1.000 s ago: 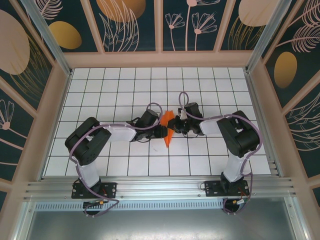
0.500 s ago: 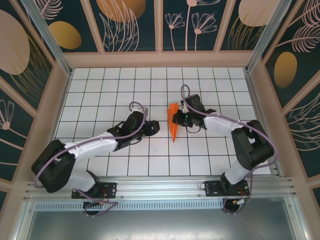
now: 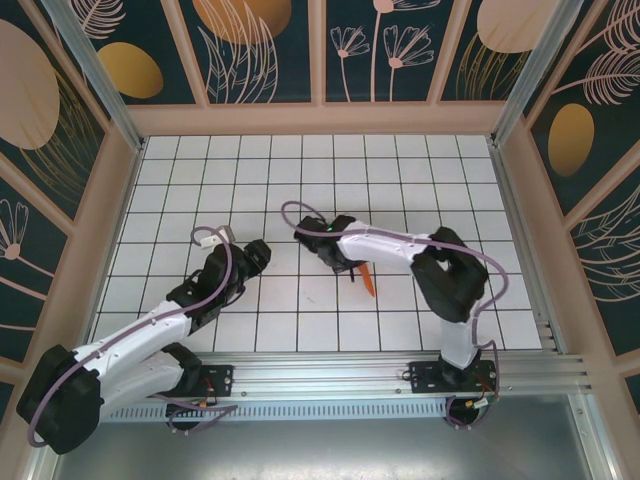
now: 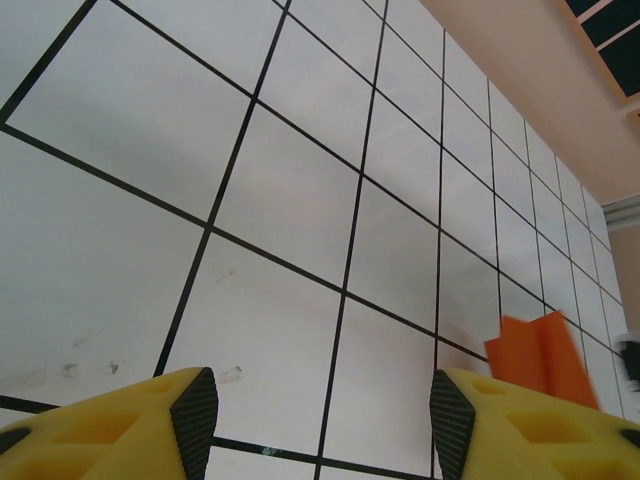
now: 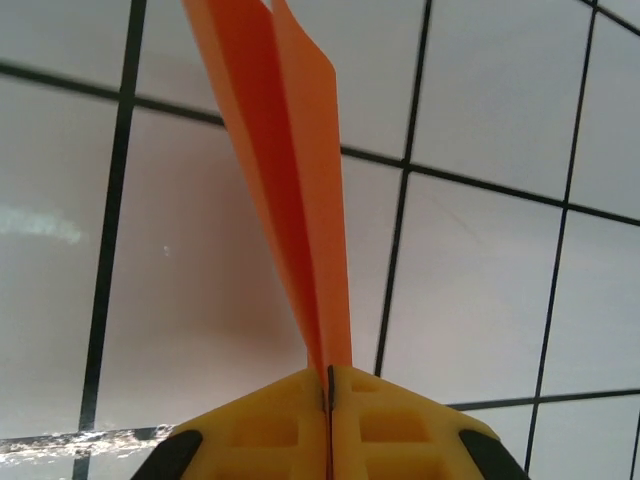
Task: Fold a paper plane with a square sheet of paper (pick it up from the middle)
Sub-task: Turn over the paper at the center of the table.
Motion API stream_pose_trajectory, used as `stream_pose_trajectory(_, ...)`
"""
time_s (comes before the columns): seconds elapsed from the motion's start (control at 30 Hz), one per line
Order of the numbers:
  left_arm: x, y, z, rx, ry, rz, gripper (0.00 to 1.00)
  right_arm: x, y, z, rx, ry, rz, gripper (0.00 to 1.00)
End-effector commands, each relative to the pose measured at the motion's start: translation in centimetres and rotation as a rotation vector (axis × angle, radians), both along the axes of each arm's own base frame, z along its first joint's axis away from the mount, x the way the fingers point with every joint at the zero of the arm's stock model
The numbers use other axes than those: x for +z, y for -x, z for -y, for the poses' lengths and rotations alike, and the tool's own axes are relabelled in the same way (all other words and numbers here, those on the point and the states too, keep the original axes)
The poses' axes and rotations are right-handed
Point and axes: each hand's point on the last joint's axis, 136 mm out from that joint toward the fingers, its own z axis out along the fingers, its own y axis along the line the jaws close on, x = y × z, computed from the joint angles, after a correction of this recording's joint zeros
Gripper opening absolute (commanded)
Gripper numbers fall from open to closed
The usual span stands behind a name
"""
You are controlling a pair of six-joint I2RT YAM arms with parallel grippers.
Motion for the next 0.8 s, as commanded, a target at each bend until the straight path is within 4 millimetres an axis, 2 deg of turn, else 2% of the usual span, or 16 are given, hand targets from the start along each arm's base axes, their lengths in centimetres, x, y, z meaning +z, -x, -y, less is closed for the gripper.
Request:
stream_pose_trajectory(0.0, -0.3, 0.1, -0.8, 0.039, 0.006, -0.006, 0.61, 0.1, 0.9, -1.5, 0.029, 0.128, 0.033, 0.10)
stream_pose_trajectory(0.13, -0.2, 0.4, -1.4, 0.053, -0.001, -0.001, 0.61, -2.3, 2.0, -4.7, 0.040, 0.086, -0.013, 0.16)
stream_pose_trajectory(0.27, -0.1, 0.6, -1.8, 0.061, -0.001, 0.005, 0.62, -4.2, 3.1, -6.6, 0.049, -0.032, -0.080, 0.21)
stream_pose_trajectory(0.33, -0.2, 0.7, -1.9, 0.059, -0.004, 0.001, 0.62, -4.8, 3.6, -7.6, 0.068, -0.116, -0.123, 0.32)
stream_pose_trajectory(0.4, -0.4, 0.8, -1.9, 0.060, -0.006, -0.004, 0.62, -5.1, 4.2, -8.3, 0.073, -0.210, -0.168, 0.36)
stream_pose_trajectory(0.5, 0.0, 0.7, -1.9, 0.061, 0.000, 0.003, 0.62, -4.2, 4.5, -9.1, 0.087, -0.370, -0.199, 0.39)
stream_pose_trajectory(0.63, 0.2, 0.7, -1.8, 0.054, -0.002, 0.005, 0.62, -0.9, 4.5, -10.2, 0.128, -0.591, -0.200, 0.55)
stream_pose_trajectory(0.77, 0.3, 0.6, -1.5, 0.041, -0.007, 0.004, 0.62, 1.7, 4.8, -10.4, 0.166, -0.739, -0.212, 0.62)
